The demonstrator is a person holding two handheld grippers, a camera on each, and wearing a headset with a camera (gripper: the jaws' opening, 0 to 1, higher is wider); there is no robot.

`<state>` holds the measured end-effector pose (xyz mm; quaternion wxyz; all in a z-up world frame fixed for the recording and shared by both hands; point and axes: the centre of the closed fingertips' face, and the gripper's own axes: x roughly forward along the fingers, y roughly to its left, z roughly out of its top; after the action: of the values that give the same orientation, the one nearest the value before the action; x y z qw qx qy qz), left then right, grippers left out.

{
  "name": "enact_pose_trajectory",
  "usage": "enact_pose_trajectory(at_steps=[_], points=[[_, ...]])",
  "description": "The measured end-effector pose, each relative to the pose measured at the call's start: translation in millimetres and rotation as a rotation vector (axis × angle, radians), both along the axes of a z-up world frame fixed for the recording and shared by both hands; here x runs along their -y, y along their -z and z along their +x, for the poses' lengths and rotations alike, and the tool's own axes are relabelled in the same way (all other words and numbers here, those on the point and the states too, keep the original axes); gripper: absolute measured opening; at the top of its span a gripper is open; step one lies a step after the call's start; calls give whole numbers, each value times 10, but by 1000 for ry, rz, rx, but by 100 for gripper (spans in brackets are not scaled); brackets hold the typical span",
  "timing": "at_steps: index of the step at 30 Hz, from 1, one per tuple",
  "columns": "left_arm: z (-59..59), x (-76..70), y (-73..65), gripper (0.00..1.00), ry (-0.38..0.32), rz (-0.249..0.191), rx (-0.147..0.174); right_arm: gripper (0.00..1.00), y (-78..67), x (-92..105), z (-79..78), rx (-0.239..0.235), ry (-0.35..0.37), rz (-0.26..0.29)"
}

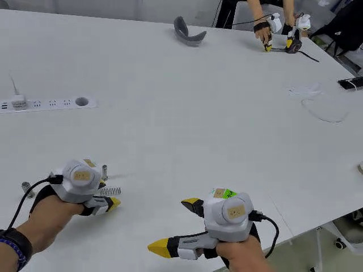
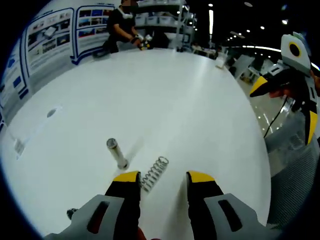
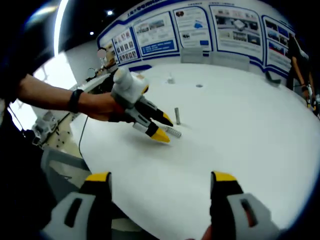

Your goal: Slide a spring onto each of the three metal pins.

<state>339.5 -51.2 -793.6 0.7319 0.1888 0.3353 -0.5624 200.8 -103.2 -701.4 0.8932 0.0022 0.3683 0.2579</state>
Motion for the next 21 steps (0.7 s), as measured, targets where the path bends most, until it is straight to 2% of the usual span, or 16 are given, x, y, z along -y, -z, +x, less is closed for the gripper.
enact_pose_trajectory(at_steps=[6,8,9,10,12,21], points=[[-6,-45,85,28,20,40,25,82,3,-12,0,-1,7,8],[-4,-110,113,24,19,80,50,82,21,-24,-3,-5,0,5],[23,-84,100,20,9,58,66,82,26,-29,-4,-6,-1,4],[33,-107,127,17,4,60,58,82,34,-35,-5,-8,-3,3],[56,-134,118,11,-10,59,67,82,40,-46,0,-8,-3,7],[13,-233,125,10,-62,53,16,82,79,-95,13,-16,-21,5]])
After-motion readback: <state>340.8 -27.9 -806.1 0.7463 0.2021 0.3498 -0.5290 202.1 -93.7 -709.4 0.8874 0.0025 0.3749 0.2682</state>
